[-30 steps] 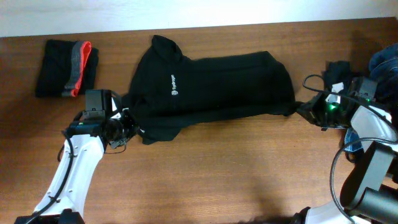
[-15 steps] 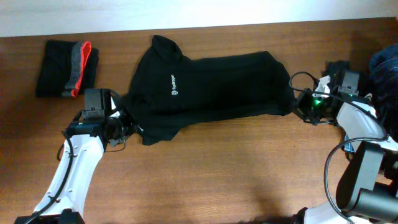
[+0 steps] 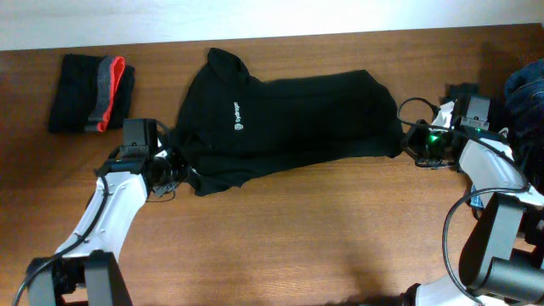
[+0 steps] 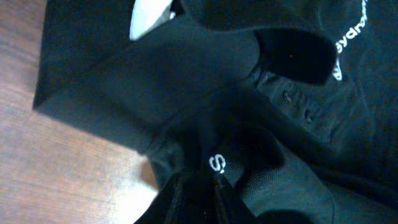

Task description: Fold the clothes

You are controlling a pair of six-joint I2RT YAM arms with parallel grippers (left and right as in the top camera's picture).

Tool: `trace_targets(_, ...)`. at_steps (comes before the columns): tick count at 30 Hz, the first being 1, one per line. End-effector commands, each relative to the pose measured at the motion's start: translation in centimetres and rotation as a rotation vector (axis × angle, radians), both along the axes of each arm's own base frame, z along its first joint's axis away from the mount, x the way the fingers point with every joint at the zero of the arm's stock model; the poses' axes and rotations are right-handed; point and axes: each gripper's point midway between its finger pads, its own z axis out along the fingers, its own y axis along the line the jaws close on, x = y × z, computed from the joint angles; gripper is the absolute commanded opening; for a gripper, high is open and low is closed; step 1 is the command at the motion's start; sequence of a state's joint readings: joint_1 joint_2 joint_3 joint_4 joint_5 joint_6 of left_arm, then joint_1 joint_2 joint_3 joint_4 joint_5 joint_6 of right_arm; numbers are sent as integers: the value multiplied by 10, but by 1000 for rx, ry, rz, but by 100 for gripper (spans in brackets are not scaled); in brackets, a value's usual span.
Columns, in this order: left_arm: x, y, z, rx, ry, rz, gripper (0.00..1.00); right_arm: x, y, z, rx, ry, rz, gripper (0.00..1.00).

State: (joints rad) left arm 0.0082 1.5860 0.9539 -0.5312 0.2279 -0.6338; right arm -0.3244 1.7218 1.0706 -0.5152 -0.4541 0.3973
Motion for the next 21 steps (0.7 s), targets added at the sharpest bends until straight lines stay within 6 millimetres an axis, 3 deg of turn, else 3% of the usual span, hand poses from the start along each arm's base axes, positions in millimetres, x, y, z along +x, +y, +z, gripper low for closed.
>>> trace_targets(1,8,7,1,10,-20,26,16,7,-9,4,-50,-9,-24,5)
trace_targets(8,14,21,4,-18,-30,124,17,9,-11,4,-49,-13,-45,5)
trace_targets(9,14,22,3,-17,-29,128,20,10,-11,5,-51,-17,-45,5)
trace_targets(18,19,22,6,-23,-51,131,23,17,-8,8,-60,-46,-33,5)
trace_targets(21,20,13,9,-72,-58,108,22,20,-1,8,-69,-56,-14,6)
